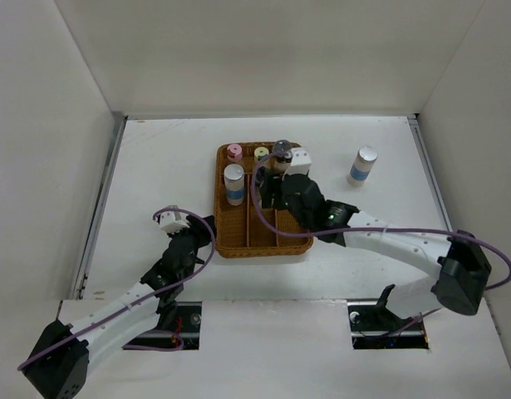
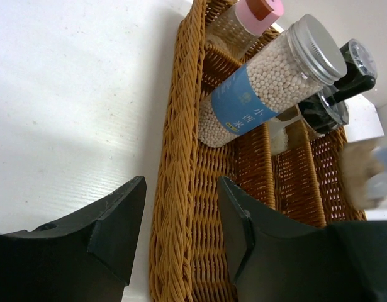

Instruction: Organize the condiment bottles

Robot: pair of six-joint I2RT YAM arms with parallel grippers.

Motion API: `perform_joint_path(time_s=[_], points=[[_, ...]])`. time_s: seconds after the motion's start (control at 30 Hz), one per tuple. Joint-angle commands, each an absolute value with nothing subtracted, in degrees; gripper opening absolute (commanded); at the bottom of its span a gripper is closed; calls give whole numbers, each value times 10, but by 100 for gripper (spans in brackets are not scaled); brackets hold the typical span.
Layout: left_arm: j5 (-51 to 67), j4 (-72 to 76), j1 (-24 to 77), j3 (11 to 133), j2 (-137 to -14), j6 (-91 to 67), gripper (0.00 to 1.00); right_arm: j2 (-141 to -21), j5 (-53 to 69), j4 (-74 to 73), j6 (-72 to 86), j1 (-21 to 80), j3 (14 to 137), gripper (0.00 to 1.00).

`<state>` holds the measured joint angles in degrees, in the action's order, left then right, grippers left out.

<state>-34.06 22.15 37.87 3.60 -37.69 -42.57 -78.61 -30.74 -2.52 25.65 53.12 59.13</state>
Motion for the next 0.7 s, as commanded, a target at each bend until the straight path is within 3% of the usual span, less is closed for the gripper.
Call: perform_joint_path(time_s=[0.0, 0.67], points=[[-348, 252, 374, 30, -382, -435, 47, -809, -290, 26, 255, 553, 634, 49], [-342, 261, 380, 31, -391, -438, 48, -900, -332, 14, 313, 591, 584, 50]])
